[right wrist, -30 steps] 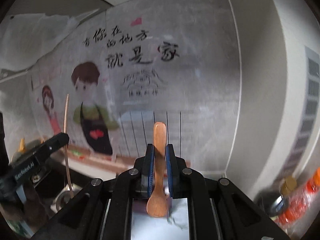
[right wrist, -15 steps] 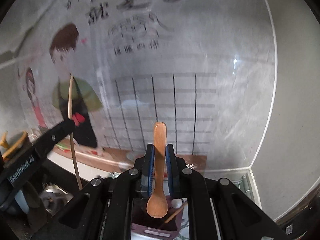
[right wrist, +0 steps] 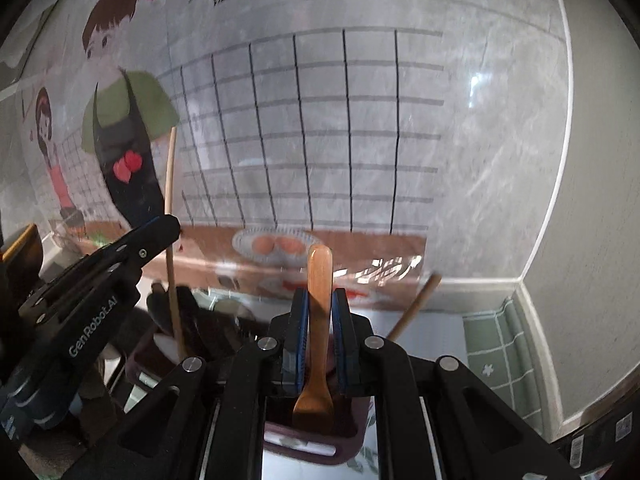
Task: Organize utensils
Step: 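Lower the spoon and chopstick into the purple caddy and open both tools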
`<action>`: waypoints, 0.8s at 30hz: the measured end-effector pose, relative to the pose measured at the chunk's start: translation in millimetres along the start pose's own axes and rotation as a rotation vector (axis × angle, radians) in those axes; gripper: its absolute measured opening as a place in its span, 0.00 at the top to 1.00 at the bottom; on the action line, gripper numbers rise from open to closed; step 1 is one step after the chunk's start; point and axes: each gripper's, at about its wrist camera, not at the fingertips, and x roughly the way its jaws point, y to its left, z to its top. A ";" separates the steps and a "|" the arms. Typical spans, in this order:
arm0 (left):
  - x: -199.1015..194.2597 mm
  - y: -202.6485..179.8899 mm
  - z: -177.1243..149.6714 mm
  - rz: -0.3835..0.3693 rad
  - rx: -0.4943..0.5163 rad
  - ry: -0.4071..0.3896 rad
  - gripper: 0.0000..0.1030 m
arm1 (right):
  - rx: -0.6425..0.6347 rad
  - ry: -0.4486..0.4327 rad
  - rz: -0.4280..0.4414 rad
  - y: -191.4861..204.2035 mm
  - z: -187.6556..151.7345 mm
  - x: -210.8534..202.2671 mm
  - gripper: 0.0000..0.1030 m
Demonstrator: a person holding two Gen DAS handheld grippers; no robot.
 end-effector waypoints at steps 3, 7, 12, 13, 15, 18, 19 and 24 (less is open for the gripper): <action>1.9 8.6 -9.5 0.003 -0.043 0.051 0.95 | -0.007 0.015 0.004 2.2 -7.6 0.5 0.89; 3.6 7.8 -25.8 -0.008 -0.039 0.112 0.94 | 0.002 0.039 0.009 3.7 -13.3 0.8 0.89; 0.4 1.1 -33.6 -0.031 -0.013 0.165 0.94 | 0.003 0.072 0.004 3.2 -16.0 1.7 0.89; 0.1 -0.5 -34.2 -0.028 -0.002 0.178 0.92 | 0.008 0.080 0.004 2.1 -16.4 2.8 0.89; -2.1 0.3 -33.9 -0.021 -0.010 0.203 0.92 | 0.030 0.106 0.011 -3.6 -19.3 6.3 0.89; -10.7 5.4 -31.6 -0.020 -0.032 0.223 0.92 | 0.065 0.121 0.017 -13.4 -23.2 3.2 0.88; -13.6 6.6 -30.4 -0.017 -0.031 0.227 0.91 | 0.071 0.120 0.015 -14.8 -23.4 1.3 0.88; -47.0 14.7 -21.5 -0.013 -0.039 0.227 0.74 | 0.069 0.087 -0.023 -15.9 -23.4 -31.6 0.67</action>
